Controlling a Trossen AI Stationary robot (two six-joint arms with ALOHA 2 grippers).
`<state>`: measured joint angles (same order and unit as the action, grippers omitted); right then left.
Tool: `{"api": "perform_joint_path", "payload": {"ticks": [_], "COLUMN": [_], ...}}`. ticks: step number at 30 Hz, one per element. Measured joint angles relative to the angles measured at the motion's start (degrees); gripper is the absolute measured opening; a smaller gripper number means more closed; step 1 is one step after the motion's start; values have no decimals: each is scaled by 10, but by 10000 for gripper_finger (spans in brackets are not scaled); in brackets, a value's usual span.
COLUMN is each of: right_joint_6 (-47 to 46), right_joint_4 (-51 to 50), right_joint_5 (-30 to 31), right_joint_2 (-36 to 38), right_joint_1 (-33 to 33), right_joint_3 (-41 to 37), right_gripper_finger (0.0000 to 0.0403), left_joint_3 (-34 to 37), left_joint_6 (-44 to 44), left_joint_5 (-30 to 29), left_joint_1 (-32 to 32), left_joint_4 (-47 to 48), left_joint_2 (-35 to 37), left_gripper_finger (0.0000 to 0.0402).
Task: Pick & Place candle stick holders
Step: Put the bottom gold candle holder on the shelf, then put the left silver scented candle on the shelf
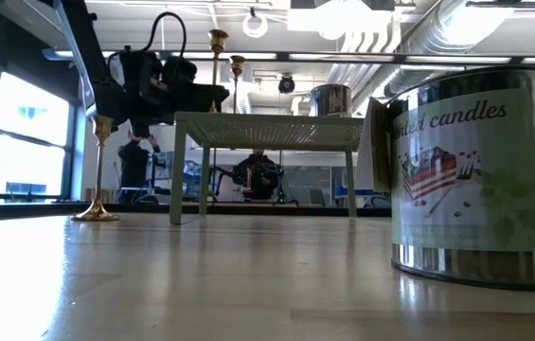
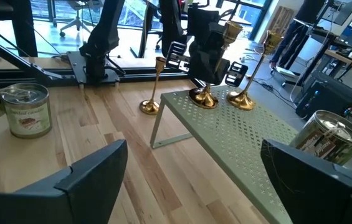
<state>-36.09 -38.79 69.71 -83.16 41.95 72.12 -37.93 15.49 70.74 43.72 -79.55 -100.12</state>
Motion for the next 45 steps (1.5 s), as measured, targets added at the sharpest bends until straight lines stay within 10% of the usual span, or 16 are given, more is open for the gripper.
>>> {"api": "perform_joint_path", "payload": {"ticks": [16, 34, 45], "right_joint_6": [1, 0, 0], "right_joint_4": [0, 0, 0], "right_joint_5": [-1, -1, -9], "right_joint_2": [0, 0, 0], "right_joint_1": [0, 0, 0], "right_joint_3": [0, 0, 0], "right_gripper_finger": [362, 362, 362], "left_joint_3": [0, 0, 0], "left_joint_6": [31, 45, 69], "left_joint_5": [-13, -13, -11], "left_joint_1": [0, 0, 0], "left_joint_4": [0, -1, -39], "left_joint_2": [1, 1, 3], "left_gripper_finger": [58, 267, 301]}}
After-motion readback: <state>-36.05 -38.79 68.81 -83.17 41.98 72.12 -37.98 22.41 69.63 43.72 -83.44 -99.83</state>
